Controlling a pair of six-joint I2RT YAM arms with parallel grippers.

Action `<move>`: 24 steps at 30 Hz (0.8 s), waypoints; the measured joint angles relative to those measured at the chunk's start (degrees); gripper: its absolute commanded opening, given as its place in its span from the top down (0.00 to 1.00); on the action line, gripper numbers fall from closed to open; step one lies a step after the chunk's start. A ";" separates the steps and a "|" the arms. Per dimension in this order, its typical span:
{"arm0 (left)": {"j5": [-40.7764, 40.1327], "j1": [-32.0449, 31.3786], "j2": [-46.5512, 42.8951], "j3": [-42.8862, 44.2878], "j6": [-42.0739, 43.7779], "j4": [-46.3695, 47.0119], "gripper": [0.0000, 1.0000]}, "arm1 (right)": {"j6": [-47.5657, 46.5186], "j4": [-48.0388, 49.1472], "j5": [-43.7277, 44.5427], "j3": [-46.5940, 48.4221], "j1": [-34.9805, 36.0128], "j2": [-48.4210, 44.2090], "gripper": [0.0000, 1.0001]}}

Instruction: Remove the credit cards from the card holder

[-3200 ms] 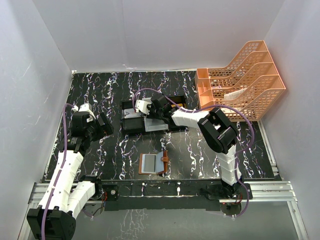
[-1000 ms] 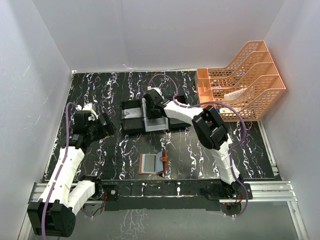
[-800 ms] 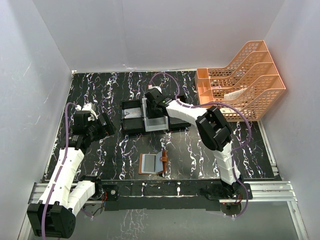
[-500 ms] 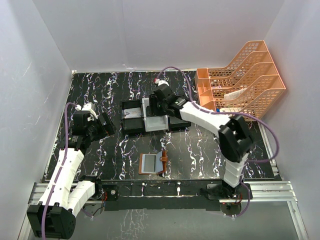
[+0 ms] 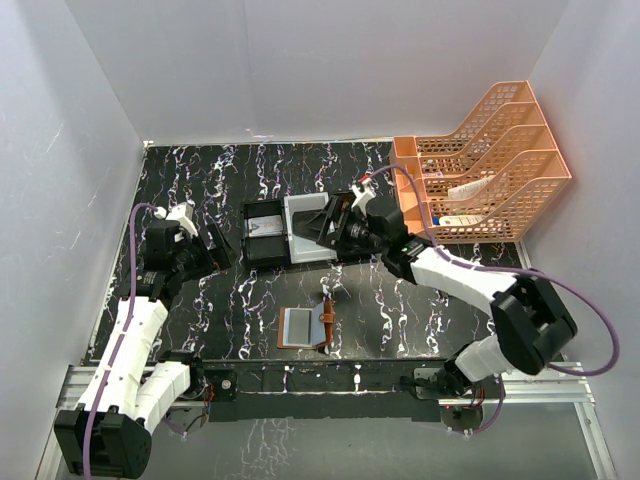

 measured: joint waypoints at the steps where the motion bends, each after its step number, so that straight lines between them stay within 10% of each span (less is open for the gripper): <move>1: 0.39 0.00 0.04 -0.02 0.00 0.17 0.01 | 1.68 1.46 -1.60 -1.14 -0.09 0.85 0.16; 11: 5.20 0.00 1.46 -1.95 -1.22 1.66 0.01 | 7.37 -10.08 1.66 1.97 17.66 8.02 0.57; 24: 13.60 0.00 4.35 -6.10 -5.01 6.71 0.16 | 4.70 -24.00 2.84 0.76 19.28 9.97 0.58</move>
